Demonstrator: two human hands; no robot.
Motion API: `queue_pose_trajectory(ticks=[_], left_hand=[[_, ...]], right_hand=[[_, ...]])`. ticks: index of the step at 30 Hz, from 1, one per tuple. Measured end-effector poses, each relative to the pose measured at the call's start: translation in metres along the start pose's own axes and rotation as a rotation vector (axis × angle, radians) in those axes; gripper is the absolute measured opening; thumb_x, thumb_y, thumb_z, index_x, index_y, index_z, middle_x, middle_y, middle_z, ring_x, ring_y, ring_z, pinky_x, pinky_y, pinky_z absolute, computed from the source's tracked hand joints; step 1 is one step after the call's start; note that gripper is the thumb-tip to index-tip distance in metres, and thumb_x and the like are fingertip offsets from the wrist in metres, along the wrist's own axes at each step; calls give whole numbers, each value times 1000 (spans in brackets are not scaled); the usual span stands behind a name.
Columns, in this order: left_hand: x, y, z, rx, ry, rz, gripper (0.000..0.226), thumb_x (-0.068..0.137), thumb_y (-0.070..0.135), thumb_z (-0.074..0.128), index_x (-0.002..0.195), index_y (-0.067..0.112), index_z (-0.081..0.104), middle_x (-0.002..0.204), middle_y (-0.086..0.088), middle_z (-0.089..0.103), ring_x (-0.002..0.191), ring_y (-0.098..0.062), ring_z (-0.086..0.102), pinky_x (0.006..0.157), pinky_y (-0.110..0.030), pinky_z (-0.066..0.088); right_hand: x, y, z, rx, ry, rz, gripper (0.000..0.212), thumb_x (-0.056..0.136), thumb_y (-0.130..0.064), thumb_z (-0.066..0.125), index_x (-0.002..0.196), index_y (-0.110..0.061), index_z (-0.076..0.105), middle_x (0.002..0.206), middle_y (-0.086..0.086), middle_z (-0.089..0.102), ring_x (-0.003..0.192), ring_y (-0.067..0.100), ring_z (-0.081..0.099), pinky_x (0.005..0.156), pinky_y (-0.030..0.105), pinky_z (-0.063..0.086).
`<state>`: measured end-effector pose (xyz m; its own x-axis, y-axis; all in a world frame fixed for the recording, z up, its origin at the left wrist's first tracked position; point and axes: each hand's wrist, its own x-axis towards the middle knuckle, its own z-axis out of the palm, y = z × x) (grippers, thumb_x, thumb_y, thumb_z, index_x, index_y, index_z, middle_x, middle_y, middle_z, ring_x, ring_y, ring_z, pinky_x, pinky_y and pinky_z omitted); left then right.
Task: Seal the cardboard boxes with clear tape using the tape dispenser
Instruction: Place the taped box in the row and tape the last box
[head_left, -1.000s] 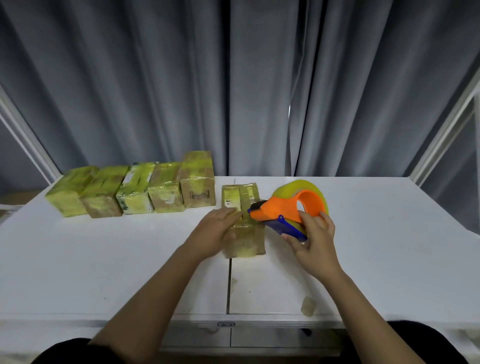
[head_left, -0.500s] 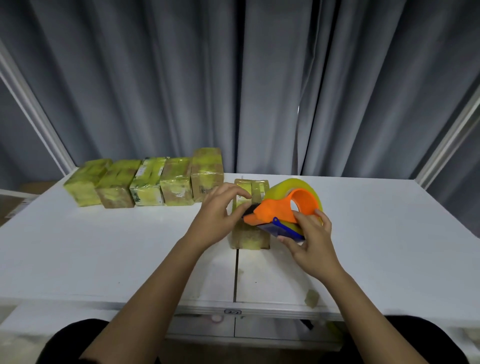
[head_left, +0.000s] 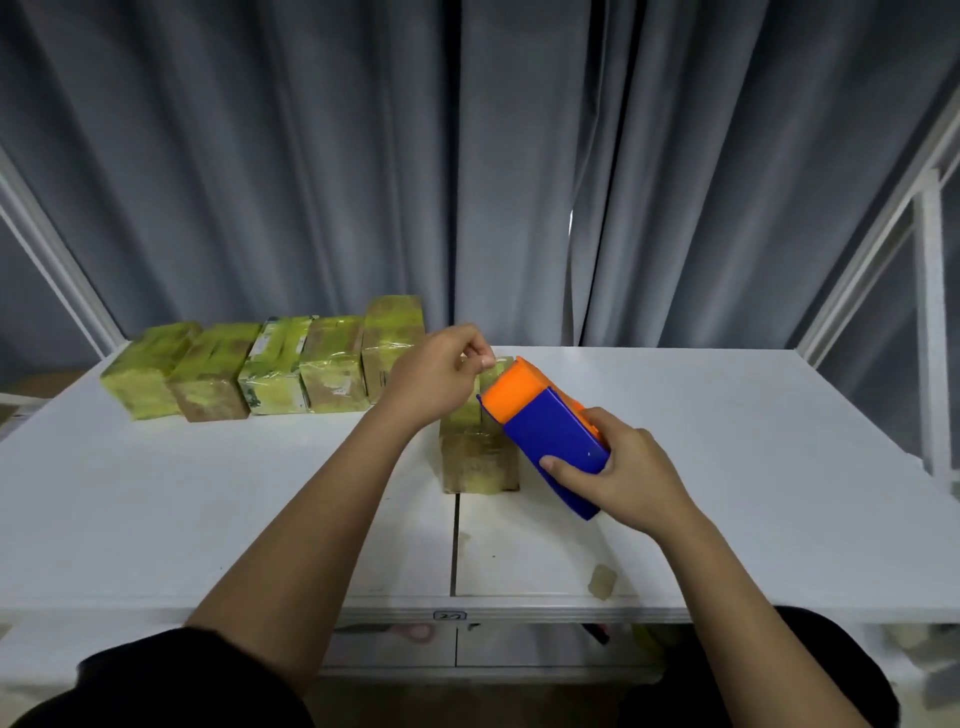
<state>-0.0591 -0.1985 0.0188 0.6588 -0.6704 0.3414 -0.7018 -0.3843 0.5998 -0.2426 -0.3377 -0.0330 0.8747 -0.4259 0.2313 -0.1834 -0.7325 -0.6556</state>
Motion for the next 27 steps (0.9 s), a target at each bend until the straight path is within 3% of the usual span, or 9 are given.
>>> queue_pose_trajectory(ticks=[3, 8, 11, 14, 18, 23, 27], left_hand=[[6, 4, 0, -68, 25, -71, 12, 93, 25, 56, 81, 28, 57, 80, 18, 54, 75, -8, 52, 72, -35, 47], [10, -5, 2, -198, 55, -203, 18, 89, 24, 62, 73, 29, 58, 74, 13, 56, 71, -10, 53, 74, -35, 48], [11, -20, -2, -332, 119, -298, 17, 89, 21, 62, 74, 26, 59, 74, 7, 57, 68, -11, 53, 68, -29, 46], [6, -29, -11, -298, 39, -280, 18, 92, 15, 58, 75, 21, 57, 71, 6, 54, 63, -8, 51, 55, -17, 42], [-9, -38, -11, -455, -56, -357, 16, 95, 11, 54, 80, 15, 55, 78, -2, 58, 72, -14, 58, 77, -29, 50], [-36, -55, -2, -614, -47, -479, 13, 95, 12, 53, 83, 11, 54, 84, -6, 59, 80, -17, 61, 81, -30, 54], [-48, -61, 5, -705, 20, -444, 17, 92, 18, 62, 79, 10, 53, 81, -4, 57, 81, -17, 62, 84, -27, 55]], right_hand=[[5, -5, -17, 5, 4, 33, 46, 77, -55, 70, 110, -28, 53, 90, -19, 61, 79, 2, 62, 64, 19, 50], [12, -2, -33, 65, -46, 126, 32, 75, -53, 74, 90, -30, 59, 85, -10, 67, 73, 11, 65, 70, 37, 57], [13, 0, -40, 56, -102, 159, 34, 72, -56, 75, 89, -31, 61, 86, -8, 68, 73, 12, 66, 69, 35, 56], [12, 2, -47, 55, -126, 199, 44, 68, -62, 72, 93, -27, 63, 89, -7, 69, 76, 12, 67, 67, 29, 56], [18, -2, -49, 42, -89, 197, 49, 63, -66, 71, 94, -31, 58, 91, -8, 66, 77, 14, 66, 69, 30, 58], [29, -10, -43, 62, -126, 114, 38, 70, -58, 73, 96, -35, 58, 94, -11, 68, 79, 10, 67, 68, 27, 57], [34, -8, -40, 154, -160, 107, 35, 69, -49, 78, 94, -30, 64, 96, -12, 69, 82, 8, 68, 69, 25, 56]])
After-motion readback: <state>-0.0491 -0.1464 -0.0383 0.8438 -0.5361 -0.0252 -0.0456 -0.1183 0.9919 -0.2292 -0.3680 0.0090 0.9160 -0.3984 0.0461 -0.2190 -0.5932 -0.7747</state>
